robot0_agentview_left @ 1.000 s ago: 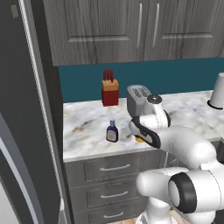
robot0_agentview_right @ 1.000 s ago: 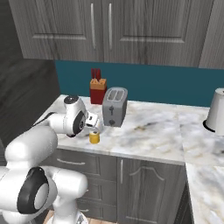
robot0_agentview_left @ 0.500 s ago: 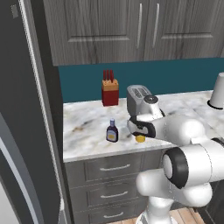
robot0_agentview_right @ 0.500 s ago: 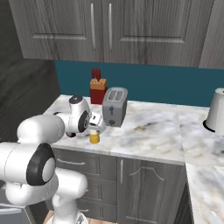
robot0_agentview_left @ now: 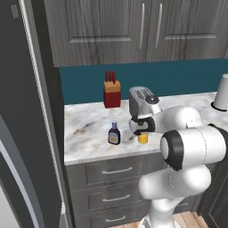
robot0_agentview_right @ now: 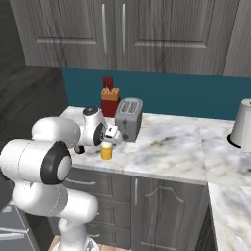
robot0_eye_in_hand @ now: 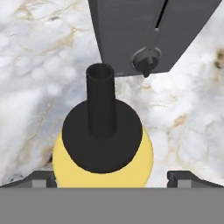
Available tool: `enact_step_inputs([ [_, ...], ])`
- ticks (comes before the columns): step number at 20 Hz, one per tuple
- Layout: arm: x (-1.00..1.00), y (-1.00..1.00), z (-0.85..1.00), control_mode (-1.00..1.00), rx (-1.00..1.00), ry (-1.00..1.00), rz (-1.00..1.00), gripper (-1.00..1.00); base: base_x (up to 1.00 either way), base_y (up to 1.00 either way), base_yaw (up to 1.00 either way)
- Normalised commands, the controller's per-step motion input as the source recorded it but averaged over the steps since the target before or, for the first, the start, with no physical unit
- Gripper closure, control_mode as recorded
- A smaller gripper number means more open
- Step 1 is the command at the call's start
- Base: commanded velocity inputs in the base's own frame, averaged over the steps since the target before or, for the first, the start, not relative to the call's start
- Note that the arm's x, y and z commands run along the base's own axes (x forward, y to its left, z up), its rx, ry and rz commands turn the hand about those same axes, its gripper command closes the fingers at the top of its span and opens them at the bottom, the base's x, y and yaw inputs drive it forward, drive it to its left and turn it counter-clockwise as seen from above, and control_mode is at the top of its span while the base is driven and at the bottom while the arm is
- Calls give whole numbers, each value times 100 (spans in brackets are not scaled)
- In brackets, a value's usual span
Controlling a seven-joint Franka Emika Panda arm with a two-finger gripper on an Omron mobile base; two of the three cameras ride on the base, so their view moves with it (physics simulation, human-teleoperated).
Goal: Place the mustard and condiment bottle from the counter to the top shelf of the fridge. If the existing items in the fridge are on the top shelf, move them to other shelves.
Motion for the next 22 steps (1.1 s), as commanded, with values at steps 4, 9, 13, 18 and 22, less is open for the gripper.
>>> enact_step_inputs([
  [4, 15, 0, -23, -100, 0, -1, -2, 100, 0, 0, 0],
  [9, 5, 0, -11, -100, 0, -1, 0, 100, 0, 0, 0],
  [13, -32, 0, 8, -100, 0, -3, 0, 100, 0, 0, 0],
  [18, -97, -1, 84, -100, 0, -28, 1, 100, 0, 0, 0],
  [22, -100, 0, 100, -100, 0, -22, 3, 100, 0, 0, 0],
])
